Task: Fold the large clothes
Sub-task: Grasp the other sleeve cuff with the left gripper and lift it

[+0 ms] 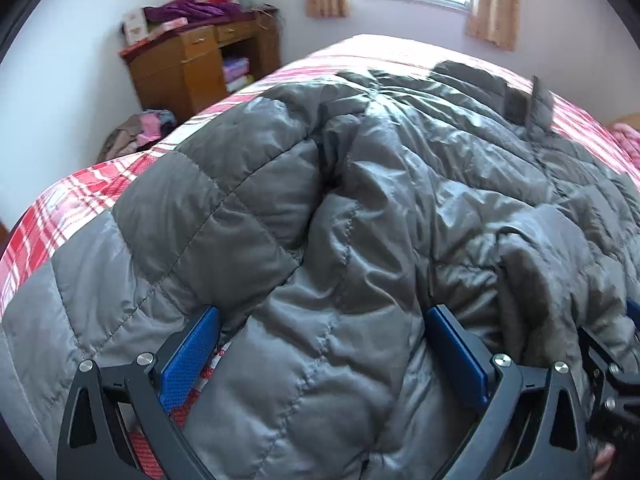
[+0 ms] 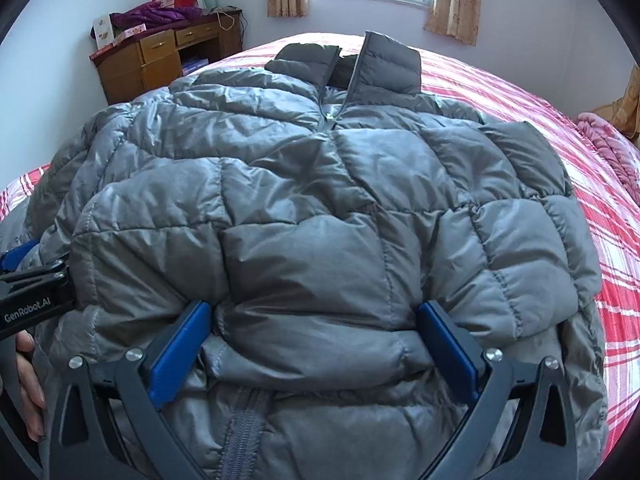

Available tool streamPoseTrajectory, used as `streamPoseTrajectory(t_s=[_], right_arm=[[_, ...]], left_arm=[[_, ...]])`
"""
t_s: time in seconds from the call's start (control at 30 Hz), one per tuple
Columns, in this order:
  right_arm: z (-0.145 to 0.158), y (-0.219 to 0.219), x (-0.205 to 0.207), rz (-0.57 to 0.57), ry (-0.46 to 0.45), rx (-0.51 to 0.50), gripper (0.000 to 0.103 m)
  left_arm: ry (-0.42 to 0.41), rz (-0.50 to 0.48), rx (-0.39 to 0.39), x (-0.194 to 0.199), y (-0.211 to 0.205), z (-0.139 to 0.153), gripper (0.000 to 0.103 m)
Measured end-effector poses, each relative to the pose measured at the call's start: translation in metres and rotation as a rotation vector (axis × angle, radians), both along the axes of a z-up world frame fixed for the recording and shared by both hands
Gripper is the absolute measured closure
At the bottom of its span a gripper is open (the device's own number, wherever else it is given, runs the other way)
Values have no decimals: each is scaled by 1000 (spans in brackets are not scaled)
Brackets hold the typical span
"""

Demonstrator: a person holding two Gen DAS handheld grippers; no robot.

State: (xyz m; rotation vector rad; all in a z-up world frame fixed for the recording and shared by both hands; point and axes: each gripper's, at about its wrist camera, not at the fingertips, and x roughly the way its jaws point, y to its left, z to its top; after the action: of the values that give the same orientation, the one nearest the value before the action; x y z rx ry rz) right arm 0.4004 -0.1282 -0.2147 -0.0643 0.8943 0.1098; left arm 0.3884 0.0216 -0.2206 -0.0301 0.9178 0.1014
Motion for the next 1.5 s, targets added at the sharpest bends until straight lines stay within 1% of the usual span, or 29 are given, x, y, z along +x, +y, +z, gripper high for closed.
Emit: streamPoseTrajectory(t_s=[0.07, 0.13, 0.17, 0.23, 0.27, 0.3, 0.33, 0.37, 0.4, 0.43, 0.47, 0.57, 0.6, 0.67, 0.7, 0.73, 0.77, 0.8, 0.83, 0.87, 1.0, 1.03, 1.13, 1.2, 1.23, 1.27, 1.33, 1.4, 1.5], right_arm=[[4, -2, -2, 11, -2, 13, 0], [15, -12, -12, -4, -22, 6, 0], [24, -18, -23, -20, -55, 8, 0], [36, -29, -42, -10, -91, 34, 0], [40, -33, -52, -4, -99, 33, 0], [43, -37, -65, 4, -106, 24, 0], [44, -39, -74, 10, -110, 18, 0], [46, -42, -86, 17, -117, 16, 0], [47, -45, -98, 19, -126, 18, 0], [47, -48, -108, 19, -134, 23, 0], [47, -50, -116, 20, -141, 31, 0], [46, -56, -135, 0, -152, 55, 0], [45, -57, -140, -8, -155, 65, 0], [43, -57, -145, -13, -155, 79, 0], [43, -58, -148, -16, -156, 81, 0], [44, -59, -150, -21, -161, 79, 0], [45, -60, -153, -25, -168, 76, 0], [47, -62, -155, -28, -174, 73, 0], [49, -64, -156, -34, -181, 67, 0], [51, -67, -157, -42, -189, 56, 0], [58, -84, -163, -78, -218, 51, 0], [59, -89, -163, -91, -221, 57, 0], [61, -103, -164, -121, -227, 75, 0], [61, -109, -165, -134, -231, 84, 0], [61, -112, -165, -136, -233, 86, 0], [62, -114, -165, -141, -236, 89, 0], [63, -121, -167, -153, -246, 98, 0], [64, -128, -169, -167, -254, 103, 0], [64, -139, -170, -189, -254, 112, 0]], left_arm=[[-39, 15, -17, -19, 12, 21, 1], [-147, -2, -3, -53, 28, 51, 1], [-200, 2, 33, -72, 41, 65, 1], [-224, 43, 110, -91, 64, 74, 1], [-217, 89, 153, -101, 85, 75, 1], [-198, 134, 171, -106, 103, 74, 1], [-170, 182, 168, -111, 125, 71, 1], [-131, 246, 134, -118, 153, 65, 1], [-103, 279, 93, -123, 170, 58, 1], [-80, 293, 60, -126, 181, 53, 1], [-35, 304, -13, -128, 196, 42, 1], [27, 318, -140, -128, 207, 21, 1], [25, 305, -180, -126, 205, 18, 1], [6, 290, -199, -123, 198, 17, 3], [-6, 286, -193, -121, 194, 18, 19], [-8, 297, -162, -119, 192, 20, 32], [-21, 283, -141, -117, 188, 25, 42], [-26, 265, -158, -116, 187, 29, 67], [-30, 244, -191, -115, 190, 34, 77], [-43, 243, -195, -117, 188, 44, 78], [-184, 182, -48, -131, 161, 99, 82], [-211, 171, -30, -134, 158, 110, 83], [-331, 101, 43, -144, 125, 155, 83], [-386, 52, 76, -144, 106, 176, 83], [-399, 33, 85, -143, 99, 183, 83], [-421, -8, 97, -141, 79, 191, 83], [-440, -61, 104, -141, 55, 200, 84], [-453, -126, 102, -135, 22, 203, 84], [-460, -216, 87, -127, -30, 200, 84]])
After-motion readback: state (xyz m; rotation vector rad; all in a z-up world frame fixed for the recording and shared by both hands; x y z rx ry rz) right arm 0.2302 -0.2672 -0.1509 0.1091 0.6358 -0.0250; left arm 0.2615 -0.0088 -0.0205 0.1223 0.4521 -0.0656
